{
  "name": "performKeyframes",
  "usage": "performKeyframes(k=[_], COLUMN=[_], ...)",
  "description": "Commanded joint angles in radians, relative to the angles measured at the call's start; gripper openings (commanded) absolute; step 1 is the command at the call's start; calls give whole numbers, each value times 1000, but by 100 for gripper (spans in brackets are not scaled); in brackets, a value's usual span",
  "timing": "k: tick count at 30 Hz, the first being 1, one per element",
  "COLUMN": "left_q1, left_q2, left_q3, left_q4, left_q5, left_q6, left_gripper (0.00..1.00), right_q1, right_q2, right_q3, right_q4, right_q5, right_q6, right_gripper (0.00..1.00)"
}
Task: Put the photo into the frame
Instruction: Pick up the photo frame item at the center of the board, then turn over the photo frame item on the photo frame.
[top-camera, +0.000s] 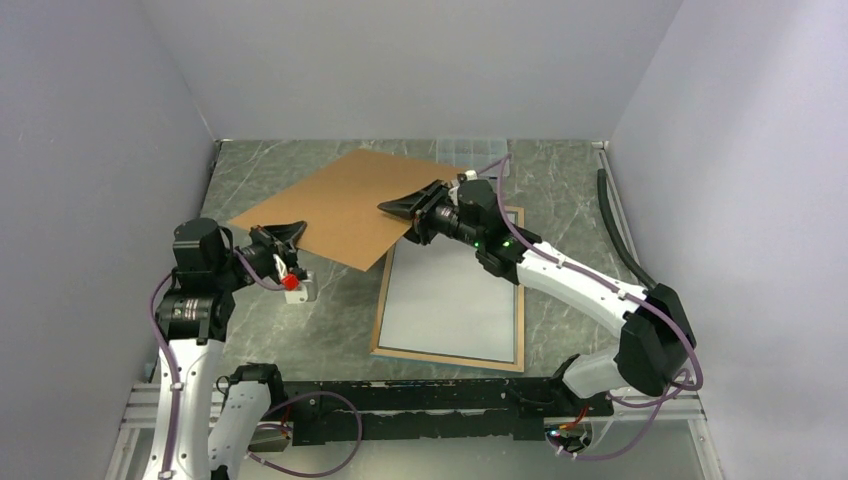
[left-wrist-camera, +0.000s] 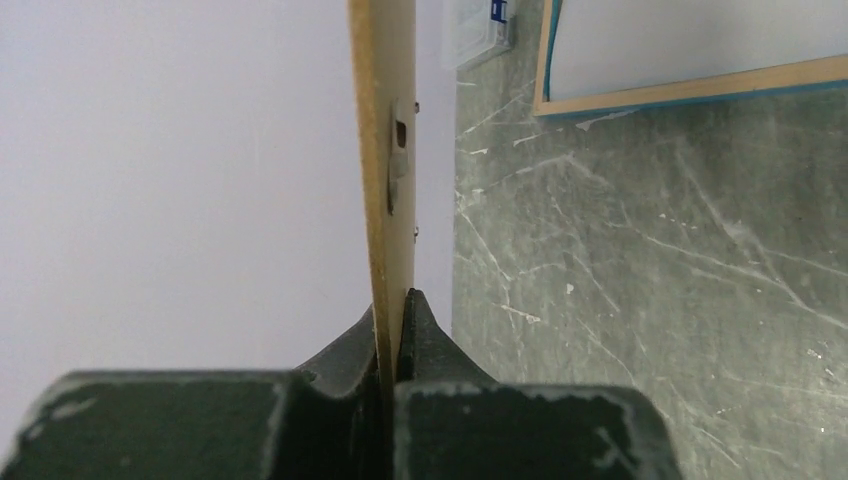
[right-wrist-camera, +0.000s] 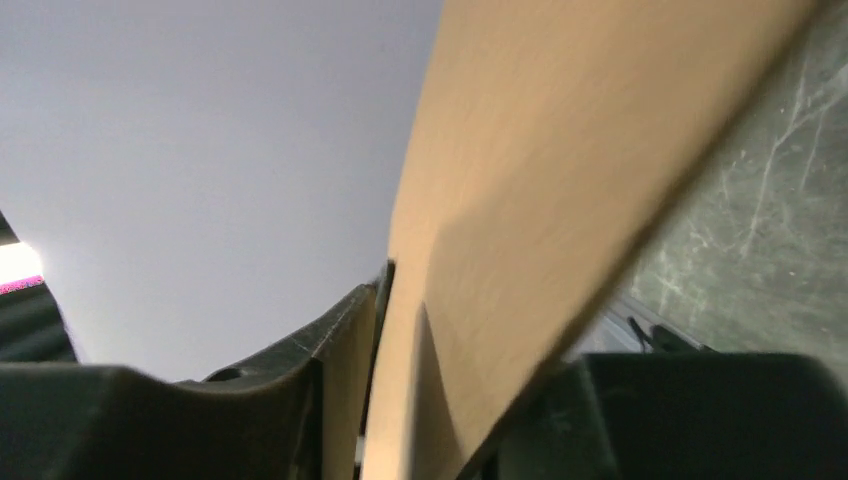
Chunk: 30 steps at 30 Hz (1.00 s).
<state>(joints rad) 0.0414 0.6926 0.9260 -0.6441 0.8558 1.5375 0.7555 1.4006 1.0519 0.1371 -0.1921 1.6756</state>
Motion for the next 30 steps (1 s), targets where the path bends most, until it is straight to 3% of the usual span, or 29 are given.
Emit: performKeyframes(k=[1, 2, 6, 10, 13, 14, 17, 22, 25, 30], left_q1=[-2, -3, -3, -2, -2, -2, -2, -2, -2, -2], left_q2=[-41, -49, -54, -48, -45, -44, -33, -7, 10, 44], left_q3=[-51, -65, -59, -19, 24, 38, 86, 184, 237, 300], left_q4=[157, 181, 194, 126, 54, 34, -46, -212, -286, -398], left_q5=[30, 30, 55, 75, 98, 106, 138, 192, 211, 226], left_q6=[-4, -6, -19, -16, -24, -27, -18, 11, 21, 80], left_gripper=[3, 3, 3, 3, 3, 3, 3, 3, 3, 3], right_q1=[14, 6, -30, -97, -98, -96, -96, -89, -60, 83], right_q2=[-24, -17, -38, -114, -190, -221, -347, -480, -449, -378], right_q3=[-1, 26, 114, 216, 320, 333, 296, 183, 232, 302], right_q4=[151, 97, -207, -485, -714, -760, -773, -693, -742, -783], right_q5=[-156, -212, -326, -418, -377, -359, -261, -263, -239, -69], right_q6=[-162, -220, -544, -908, -1280, -1433, -1696, -1991, -2110, -2246], right_gripper=[49, 63, 99, 100, 100, 100, 100, 100, 98, 92])
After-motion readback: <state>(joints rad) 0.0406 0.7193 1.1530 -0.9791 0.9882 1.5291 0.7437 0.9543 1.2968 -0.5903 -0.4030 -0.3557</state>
